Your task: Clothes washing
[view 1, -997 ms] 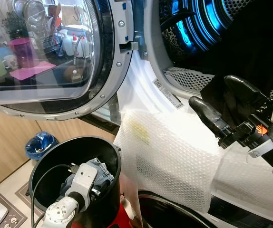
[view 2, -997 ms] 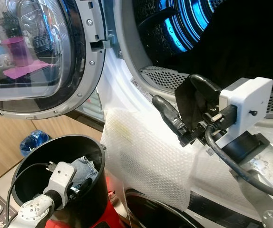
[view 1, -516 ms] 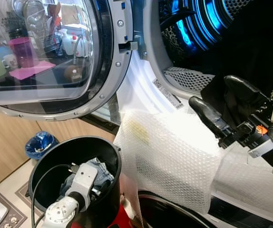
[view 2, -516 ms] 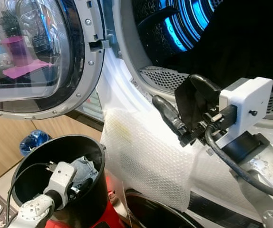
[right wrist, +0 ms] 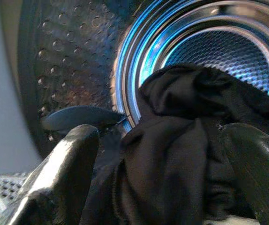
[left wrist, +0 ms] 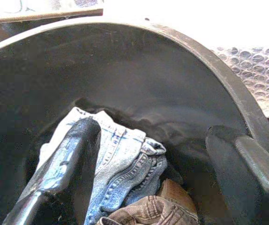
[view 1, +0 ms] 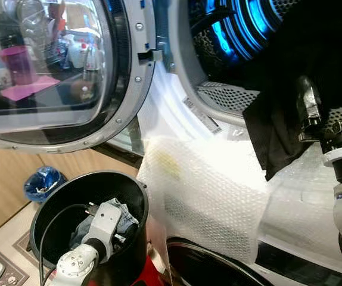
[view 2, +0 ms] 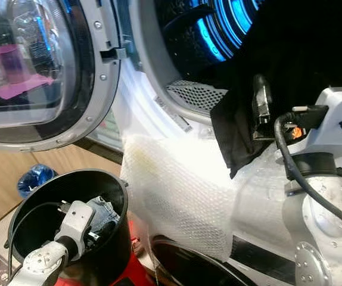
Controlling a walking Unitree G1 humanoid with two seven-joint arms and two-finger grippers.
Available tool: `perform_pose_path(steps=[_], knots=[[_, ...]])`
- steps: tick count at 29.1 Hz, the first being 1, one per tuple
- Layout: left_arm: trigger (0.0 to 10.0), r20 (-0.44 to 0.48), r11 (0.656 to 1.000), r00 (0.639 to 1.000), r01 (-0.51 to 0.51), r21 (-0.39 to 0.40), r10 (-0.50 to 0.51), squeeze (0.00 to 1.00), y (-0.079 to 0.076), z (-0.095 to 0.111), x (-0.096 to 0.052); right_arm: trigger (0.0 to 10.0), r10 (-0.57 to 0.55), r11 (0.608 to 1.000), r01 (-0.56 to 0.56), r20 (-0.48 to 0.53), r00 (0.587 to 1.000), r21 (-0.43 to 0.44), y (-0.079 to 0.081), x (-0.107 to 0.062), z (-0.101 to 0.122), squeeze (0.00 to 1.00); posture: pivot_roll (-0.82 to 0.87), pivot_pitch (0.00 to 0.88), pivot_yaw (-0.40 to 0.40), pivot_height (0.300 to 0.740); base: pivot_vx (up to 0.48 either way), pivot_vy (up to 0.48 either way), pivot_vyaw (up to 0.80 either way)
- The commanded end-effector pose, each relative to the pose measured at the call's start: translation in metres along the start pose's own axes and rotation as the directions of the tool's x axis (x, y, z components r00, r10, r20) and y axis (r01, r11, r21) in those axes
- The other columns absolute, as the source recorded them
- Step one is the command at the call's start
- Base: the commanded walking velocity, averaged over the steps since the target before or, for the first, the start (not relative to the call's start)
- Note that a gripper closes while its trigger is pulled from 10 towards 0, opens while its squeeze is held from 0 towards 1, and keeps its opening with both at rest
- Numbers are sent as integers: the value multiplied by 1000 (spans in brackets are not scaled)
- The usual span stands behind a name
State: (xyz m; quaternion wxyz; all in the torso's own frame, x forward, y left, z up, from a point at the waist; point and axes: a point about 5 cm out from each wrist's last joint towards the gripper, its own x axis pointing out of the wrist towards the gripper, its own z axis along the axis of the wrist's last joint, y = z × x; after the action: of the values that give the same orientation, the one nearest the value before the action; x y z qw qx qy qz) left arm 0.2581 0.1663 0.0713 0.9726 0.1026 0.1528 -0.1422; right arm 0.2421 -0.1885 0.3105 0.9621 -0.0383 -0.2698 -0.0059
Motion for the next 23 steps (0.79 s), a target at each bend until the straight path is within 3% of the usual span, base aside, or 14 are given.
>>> perform_pose_path(steps=[1, 6, 10, 15, 23], knots=[[10000, -14, 1000, 1000, 2, -9, -3, 0, 1, -3, -1, 10000, -11, 1000, 11, 23, 1000, -6, 2, -1, 0, 0, -125, 72, 75, 740, 0, 0, 0], [10000, -11, 1000, 1000, 1, -9, -2, 0, 1, -2, 0, 10000, 22, 998, -18, 61, 998, -64, -1, -3, 6, 0, -123, 78, 79, 740, 0, 0, 0], [10000, -13, 1000, 1000, -1, -8, 1, 0, 3, -3, 0, 10000, 155, 968, -152, 1, 988, -201, 5, -13, 1, 0, -132, 80, 84, 740, 0, 0, 0], [10000, -6, 1000, 1000, 5, -7, -5, 0, 2, -1, 1, 10000, 244, 940, -243, -25, 969, -241, 21, -20, -5, 0, -133, 81, 87, 740, 0, 0, 0], [10000, -5, 1000, 1000, 7, -8, -7, 0, 2, -1, 1, 10000, 282, 923, -285, -50, 958, -258, 26, -23, -12, 0, -132, 72, 87, 740, 0, 0, 0]])
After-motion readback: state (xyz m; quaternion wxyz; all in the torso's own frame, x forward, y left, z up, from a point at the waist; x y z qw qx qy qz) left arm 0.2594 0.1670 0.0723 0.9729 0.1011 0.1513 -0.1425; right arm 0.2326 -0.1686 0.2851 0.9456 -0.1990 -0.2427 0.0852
